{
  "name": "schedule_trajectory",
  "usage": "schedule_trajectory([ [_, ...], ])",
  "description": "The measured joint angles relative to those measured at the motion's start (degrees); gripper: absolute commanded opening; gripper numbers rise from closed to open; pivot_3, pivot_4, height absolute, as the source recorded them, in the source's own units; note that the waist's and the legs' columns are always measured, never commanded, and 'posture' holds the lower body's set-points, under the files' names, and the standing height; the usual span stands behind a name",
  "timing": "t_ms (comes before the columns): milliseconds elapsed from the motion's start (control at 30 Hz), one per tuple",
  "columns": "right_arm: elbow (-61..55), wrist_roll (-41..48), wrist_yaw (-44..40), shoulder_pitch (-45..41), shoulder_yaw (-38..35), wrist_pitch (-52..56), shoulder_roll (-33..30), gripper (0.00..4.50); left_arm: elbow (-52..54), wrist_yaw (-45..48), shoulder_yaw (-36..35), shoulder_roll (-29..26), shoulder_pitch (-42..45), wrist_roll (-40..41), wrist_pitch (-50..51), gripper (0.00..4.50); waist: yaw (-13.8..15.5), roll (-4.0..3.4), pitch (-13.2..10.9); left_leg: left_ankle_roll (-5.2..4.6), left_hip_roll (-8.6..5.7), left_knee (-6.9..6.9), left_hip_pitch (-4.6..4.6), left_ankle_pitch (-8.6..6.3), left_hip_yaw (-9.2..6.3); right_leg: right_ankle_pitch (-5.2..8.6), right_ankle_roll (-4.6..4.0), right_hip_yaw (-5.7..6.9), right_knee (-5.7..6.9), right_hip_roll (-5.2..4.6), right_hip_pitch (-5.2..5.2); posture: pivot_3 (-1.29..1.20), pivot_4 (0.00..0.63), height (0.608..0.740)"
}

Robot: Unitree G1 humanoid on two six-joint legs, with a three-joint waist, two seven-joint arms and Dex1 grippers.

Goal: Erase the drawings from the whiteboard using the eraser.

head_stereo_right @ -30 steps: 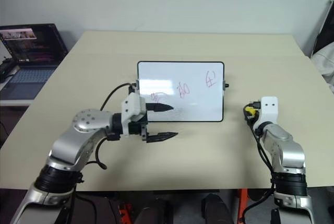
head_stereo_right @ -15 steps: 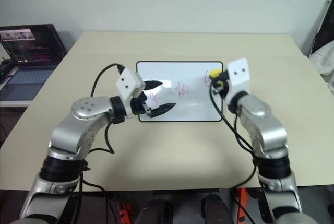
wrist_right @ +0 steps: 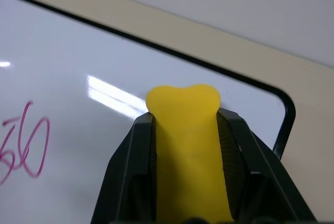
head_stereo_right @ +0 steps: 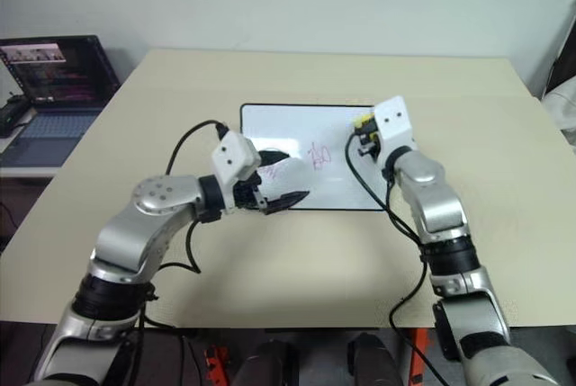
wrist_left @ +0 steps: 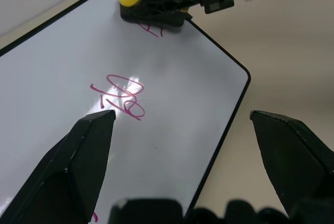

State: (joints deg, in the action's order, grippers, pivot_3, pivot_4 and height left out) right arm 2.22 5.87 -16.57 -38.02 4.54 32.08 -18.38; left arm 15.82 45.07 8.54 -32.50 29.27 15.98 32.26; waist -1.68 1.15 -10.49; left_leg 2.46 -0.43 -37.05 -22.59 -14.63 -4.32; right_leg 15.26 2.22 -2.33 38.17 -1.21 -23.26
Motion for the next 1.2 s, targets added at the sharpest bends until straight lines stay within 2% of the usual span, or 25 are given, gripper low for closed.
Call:
schedule_trajectory([
  [167, -3.6, -0.1, -3.5, 3.2, 1.2, 3.6, -1.7, 1.22, 0.0, 0.5, 0.1, 0.2, 0.0, 0.0, 0.0, 4.50, -0.2, 0.01, 0.0, -0.03, 0.01, -0.03, 0.24, 0.02, 0.03, -0.06, -0.02, -0.08, 0.16, 0.04, 0.10, 0.00, 0.150, 0.740],
  [300, -3.3, -0.8, -3.0, 2.8, 1.4, 3.8, -1.2, 1.22, 0.0, 0.6, 0.1, 0.6, 0.1, 0.0, 0.0, 4.50, -0.4, 0.01, 0.0, -0.03, 0.01, -0.02, 0.55, 0.04, 0.13, -0.04, -0.05, -0.22, 0.60, 0.08, 0.10, 0.00, 0.150, 0.740],
  [500, 2.1, -3.1, 1.8, -2.7, 0.1, 0.3, 0.8, 1.21, 0.0, 0.9, 0.2, 0.7, 0.1, 0.0, 0.0, 4.50, -0.5, 0.01, 0.0, -0.02, 0.01, 0.00, 0.58, 0.06, 0.18, -0.03, -0.06, -0.25, 0.69, 0.09, 0.06, 0.00, 0.150, 0.740],
  [767, 8.7, -5.2, 2.9, -5.9, 0.0, -4.5, 2.4, 1.20, 0.0, 1.4, 0.4, 0.8, 0.1, 0.0, 0.0, 4.50, -0.5, 0.01, 0.0, -0.02, 0.02, 0.02, 0.54, 0.06, 0.15, -0.02, -0.07, -0.26, 0.62, 0.07, 0.03, 0.00, 0.150, 0.740],
  [1067, 2.9, -4.0, -6.0, -1.1, 2.5, 0.6, 0.9, 1.20, 0.0, 1.6, 0.6, 0.9, 0.1, -0.1, -0.1, 4.50, -0.9, 0.04, 0.0, -0.03, 0.03, -0.03, 0.70, 0.06, 0.13, -0.02, -0.07, -0.27, 0.75, 0.09, 0.16, 0.00, 0.150, 0.740],
  [1200, 2.5, -3.8, -6.9, -1.1, 2.6, 1.9, 1.2, 1.20, 0.0, 1.6, 0.6, 0.9, 0.1, -0.1, -0.1, 4.50, -1.2, 0.04, 0.0, -0.09, 0.03, -0.03, 0.72, 0.13, 0.12, -0.03, -0.08, -0.26, 0.76, 0.10, 0.15, 0.00, 0.150, 0.740],
])
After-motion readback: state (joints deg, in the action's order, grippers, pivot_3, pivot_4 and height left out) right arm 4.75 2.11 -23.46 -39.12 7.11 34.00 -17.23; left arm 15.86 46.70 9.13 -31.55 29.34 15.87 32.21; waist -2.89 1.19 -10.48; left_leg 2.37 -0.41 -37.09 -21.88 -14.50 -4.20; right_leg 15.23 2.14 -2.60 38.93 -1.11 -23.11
